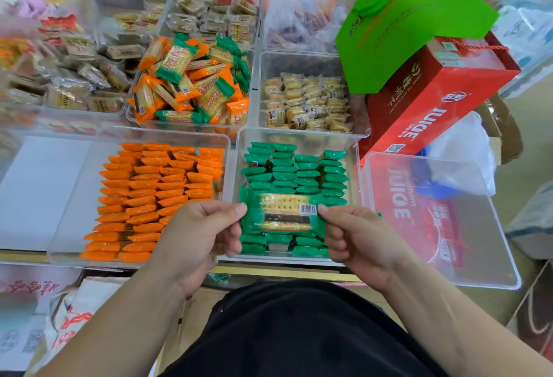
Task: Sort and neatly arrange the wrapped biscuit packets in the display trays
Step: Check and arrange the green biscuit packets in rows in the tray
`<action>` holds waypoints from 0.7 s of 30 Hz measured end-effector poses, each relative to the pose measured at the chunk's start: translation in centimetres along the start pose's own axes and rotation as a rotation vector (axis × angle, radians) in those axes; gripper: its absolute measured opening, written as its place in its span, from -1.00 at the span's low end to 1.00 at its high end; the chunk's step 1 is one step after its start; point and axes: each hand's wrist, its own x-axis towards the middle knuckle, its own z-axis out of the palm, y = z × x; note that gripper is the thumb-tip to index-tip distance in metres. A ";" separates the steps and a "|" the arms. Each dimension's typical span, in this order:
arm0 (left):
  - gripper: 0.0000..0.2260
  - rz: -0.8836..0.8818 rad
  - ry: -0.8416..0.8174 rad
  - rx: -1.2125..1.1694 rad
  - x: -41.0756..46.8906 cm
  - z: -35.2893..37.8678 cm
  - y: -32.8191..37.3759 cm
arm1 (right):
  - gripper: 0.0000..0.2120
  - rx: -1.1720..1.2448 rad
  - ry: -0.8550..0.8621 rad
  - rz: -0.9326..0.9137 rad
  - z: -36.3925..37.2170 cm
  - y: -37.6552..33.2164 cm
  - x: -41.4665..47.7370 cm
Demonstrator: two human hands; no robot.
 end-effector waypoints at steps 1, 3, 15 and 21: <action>-0.75 -0.042 -0.012 -0.042 0.0 -0.1 -0.1 | -0.68 0.023 -0.007 0.008 -0.1 0.2 0.1; -0.74 -0.074 -0.024 -0.061 0.0 -0.2 -0.4 | -0.64 0.033 0.010 0.017 -0.1 0.5 0.1; -0.81 -0.008 0.008 0.015 0.4 0.7 -1.4 | -0.74 0.000 0.126 -0.070 0.5 0.4 0.5; -0.94 0.064 -0.013 0.315 3.1 0.7 -4.8 | -0.81 -0.165 0.254 -0.214 -0.1 2.2 2.5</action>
